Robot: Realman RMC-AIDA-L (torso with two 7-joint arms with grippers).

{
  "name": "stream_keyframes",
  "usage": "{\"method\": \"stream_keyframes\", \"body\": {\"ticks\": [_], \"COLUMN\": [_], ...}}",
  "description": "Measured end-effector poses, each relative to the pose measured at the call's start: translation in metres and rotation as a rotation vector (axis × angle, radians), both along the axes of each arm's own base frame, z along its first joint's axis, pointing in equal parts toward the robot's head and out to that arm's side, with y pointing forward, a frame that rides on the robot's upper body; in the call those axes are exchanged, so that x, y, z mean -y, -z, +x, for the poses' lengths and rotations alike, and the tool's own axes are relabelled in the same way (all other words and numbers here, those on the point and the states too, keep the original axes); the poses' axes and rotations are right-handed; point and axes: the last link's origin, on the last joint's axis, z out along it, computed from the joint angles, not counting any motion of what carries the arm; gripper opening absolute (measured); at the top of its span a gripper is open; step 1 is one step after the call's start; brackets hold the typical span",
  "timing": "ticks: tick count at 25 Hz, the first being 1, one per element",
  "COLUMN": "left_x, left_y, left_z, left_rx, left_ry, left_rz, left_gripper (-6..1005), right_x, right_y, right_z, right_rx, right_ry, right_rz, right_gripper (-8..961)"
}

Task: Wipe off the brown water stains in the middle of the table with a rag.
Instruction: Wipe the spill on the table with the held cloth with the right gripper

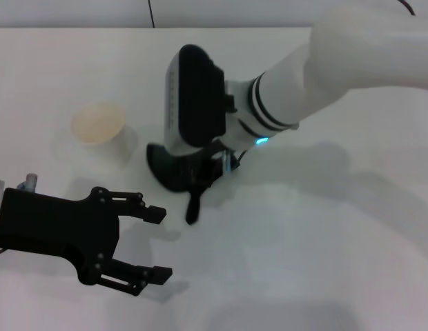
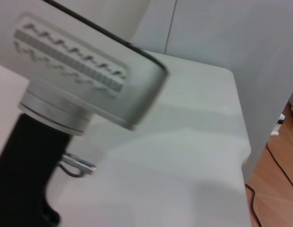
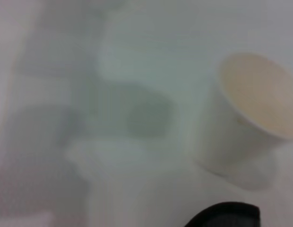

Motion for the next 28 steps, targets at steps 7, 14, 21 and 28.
{"method": "stream_keyframes", "body": {"ticks": [7, 14, 21, 28], "left_x": [-0.003, -0.006, -0.008, -0.010], "left_y": [0.001, 0.004, 0.005, 0.005], "left_z": [0.001, 0.003, 0.004, 0.004], "left_rx": [0.001, 0.002, 0.001, 0.000], "left_ry": [0.001, 0.007, 0.007, 0.004], "left_rz": [0.004, -0.008, 0.001, 0.013], "left_gripper": [875, 875, 875, 875], "right_x": [0.026, 0.011, -0.015, -0.007], "right_y": [0.007, 0.005, -0.003, -0.001], "right_z": [-0.004, 0.004, 0.012, 0.012], "right_rx": [0.013, 0.002, 0.010, 0.026], "right_ry": [-0.019, -0.029, -0.045, -0.037], "right_rz": [-0.104, -0.025, 0.084, 0.040], "right_gripper": [64, 64, 64, 64]}}
